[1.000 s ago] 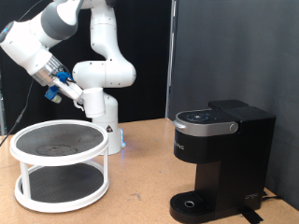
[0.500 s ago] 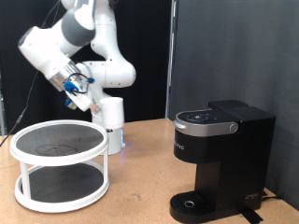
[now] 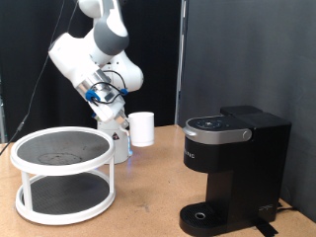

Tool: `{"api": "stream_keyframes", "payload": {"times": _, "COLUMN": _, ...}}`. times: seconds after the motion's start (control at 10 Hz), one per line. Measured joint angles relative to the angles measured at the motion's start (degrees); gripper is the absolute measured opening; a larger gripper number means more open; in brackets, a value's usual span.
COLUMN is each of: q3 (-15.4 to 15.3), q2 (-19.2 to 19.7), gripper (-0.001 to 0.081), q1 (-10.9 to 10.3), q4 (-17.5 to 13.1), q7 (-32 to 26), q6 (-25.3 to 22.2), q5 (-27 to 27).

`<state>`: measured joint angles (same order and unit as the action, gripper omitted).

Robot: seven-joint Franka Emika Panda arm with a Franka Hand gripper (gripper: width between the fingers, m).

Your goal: Make a cup of coffee with the keurig machine

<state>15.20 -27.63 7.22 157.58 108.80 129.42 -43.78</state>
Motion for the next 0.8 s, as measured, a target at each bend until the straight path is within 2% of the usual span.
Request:
{"api": "stream_keyframes", "payload": {"times": 0.5, "q3": -0.8, "q2": 1.7, "gripper": 0.0003, "q1": -0.5, "q4": -0.1, "q7": -0.2, "q6": -0.1, "q5": 0.0}}
{"api": "stream_keyframes", "payload": {"times": 0.8, "q3": -2.4, "q2": 7.6, "gripper": 0.0003, "q1": -0.5, "q4": -0.8, "q7": 1.0, "q6": 1.7, "q5": 0.0}}
